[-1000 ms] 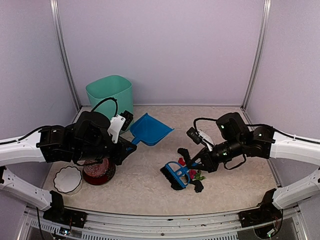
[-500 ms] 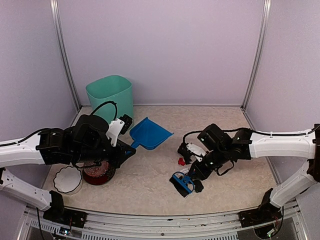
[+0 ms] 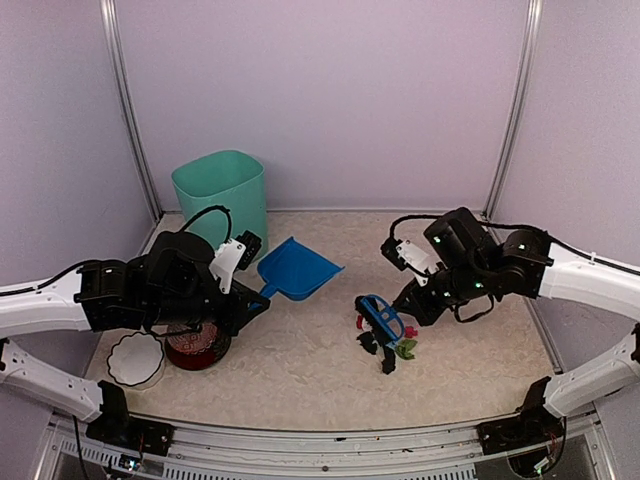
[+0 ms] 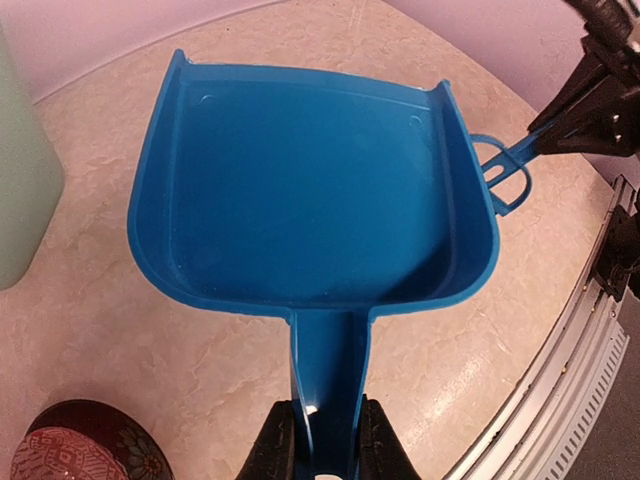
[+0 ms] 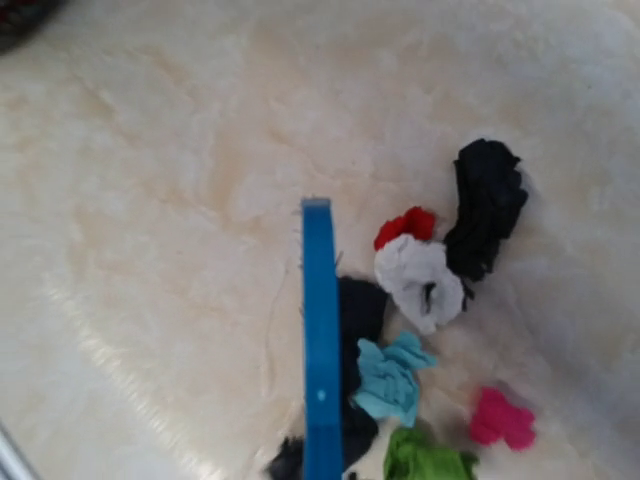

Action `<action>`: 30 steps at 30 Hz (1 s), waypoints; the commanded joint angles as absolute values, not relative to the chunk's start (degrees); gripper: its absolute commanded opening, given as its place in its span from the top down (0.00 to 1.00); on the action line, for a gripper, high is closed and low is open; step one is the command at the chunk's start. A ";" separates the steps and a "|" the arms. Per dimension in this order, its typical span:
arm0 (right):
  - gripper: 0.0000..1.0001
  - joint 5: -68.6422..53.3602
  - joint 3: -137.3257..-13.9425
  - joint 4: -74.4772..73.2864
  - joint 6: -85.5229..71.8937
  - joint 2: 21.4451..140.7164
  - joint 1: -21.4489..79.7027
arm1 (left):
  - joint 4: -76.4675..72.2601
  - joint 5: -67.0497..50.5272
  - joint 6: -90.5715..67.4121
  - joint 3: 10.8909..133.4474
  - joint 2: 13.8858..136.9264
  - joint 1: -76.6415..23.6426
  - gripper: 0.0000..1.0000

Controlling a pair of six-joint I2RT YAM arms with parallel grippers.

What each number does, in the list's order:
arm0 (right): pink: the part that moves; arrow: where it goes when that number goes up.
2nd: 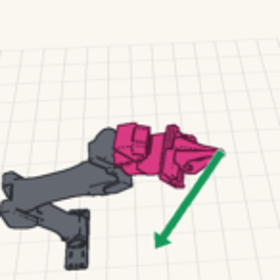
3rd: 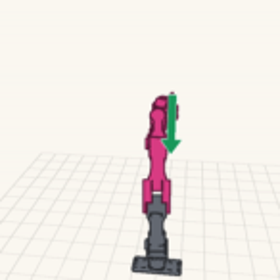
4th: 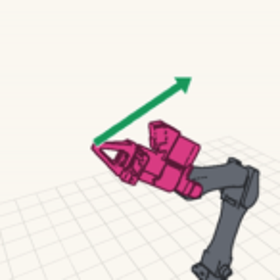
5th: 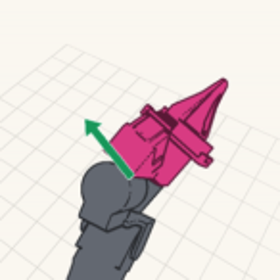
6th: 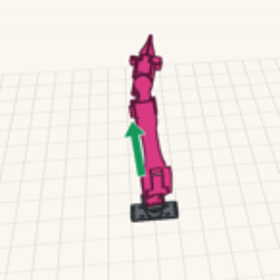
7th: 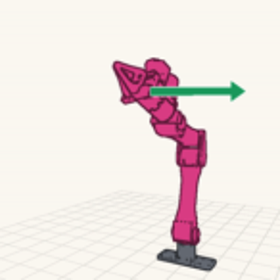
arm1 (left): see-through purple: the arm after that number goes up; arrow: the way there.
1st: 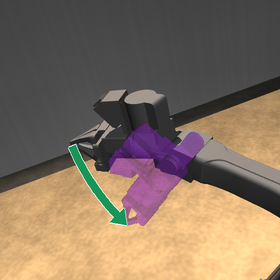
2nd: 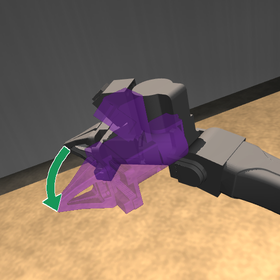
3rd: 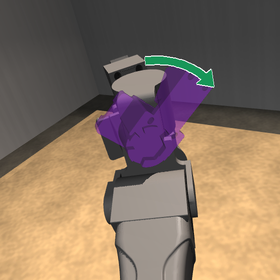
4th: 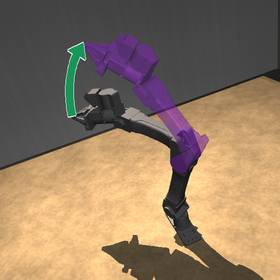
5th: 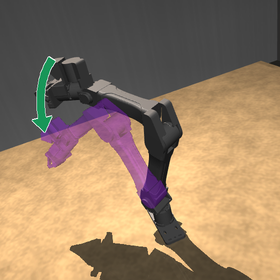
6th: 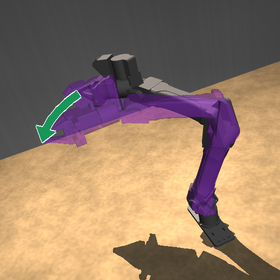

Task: Sweep away the paper scraps from the table
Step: Sweep the paper scraps at the center of the board, then sweep the paper scraps into the dustpan.

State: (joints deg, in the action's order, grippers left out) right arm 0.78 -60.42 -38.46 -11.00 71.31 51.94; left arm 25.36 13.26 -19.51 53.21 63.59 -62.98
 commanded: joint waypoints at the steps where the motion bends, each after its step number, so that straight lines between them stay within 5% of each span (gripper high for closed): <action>1: 1.00 -1.02 -61.86 -47.45 -12.33 66.18 51.33 | 22.44 10.64 -19.19 52.47 63.74 -62.10 1.00; 14: 1.00 7.99 -54.80 -55.75 -24.23 59.40 50.35 | 22.98 5.28 -20.24 52.08 67.96 -62.34 1.00; 30: 1.00 21.45 -54.40 -56.53 -32.07 62.74 45.61 | 19.09 5.49 -28.36 44.67 72.92 -74.42 1.00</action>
